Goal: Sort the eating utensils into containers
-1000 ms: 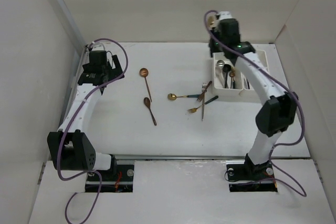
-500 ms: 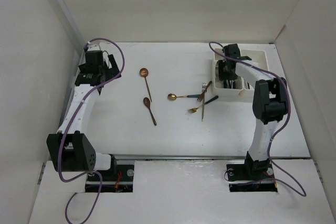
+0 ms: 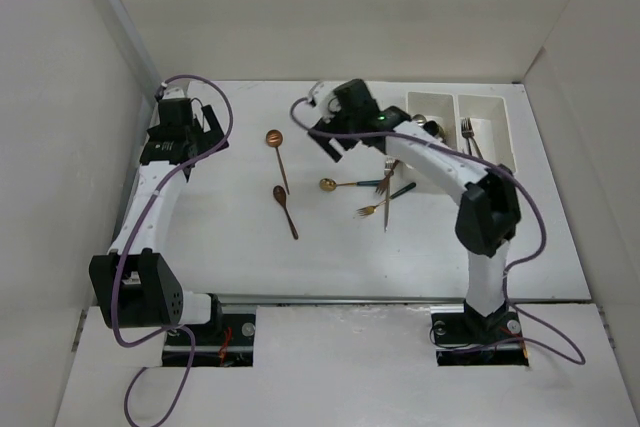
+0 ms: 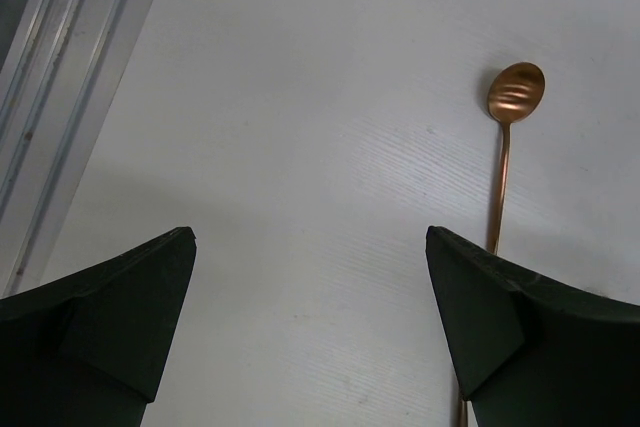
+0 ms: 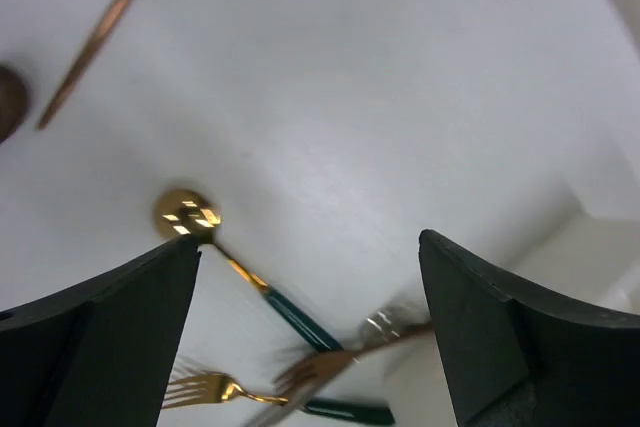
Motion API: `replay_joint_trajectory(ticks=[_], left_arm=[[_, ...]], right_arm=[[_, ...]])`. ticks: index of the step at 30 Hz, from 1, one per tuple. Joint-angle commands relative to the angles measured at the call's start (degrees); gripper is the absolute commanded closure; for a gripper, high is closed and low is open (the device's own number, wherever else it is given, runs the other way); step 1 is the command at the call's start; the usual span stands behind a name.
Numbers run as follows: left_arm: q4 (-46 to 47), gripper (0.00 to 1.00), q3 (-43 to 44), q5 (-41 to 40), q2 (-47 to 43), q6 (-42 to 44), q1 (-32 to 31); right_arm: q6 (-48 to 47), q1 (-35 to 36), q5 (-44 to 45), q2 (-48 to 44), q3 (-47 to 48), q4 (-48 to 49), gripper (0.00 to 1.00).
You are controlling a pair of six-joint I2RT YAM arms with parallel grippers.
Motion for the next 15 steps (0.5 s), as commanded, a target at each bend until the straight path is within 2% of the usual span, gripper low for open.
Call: replay_joint_trajectory(ticks=[1,5,15], left_arm=[[0.75,0.0,-0.56,1.86,-0.57,-1.23,0.19],[0.75,0.0,-1.08,1.86,-1.09,-1.23,0.19],[0.75,0.0,-1.08,1.86,-1.1,-0.71,0.72]], right_arm=[[-10.1,0.99,-7.23,9.19,2.93,-12.03,0.05],[-10.63,0.37,-11.27,12.19,3.64,-13.62,0.05],[-9.4,-2.61,-8.2,12.81,-3.9,-11.87,0.07]])
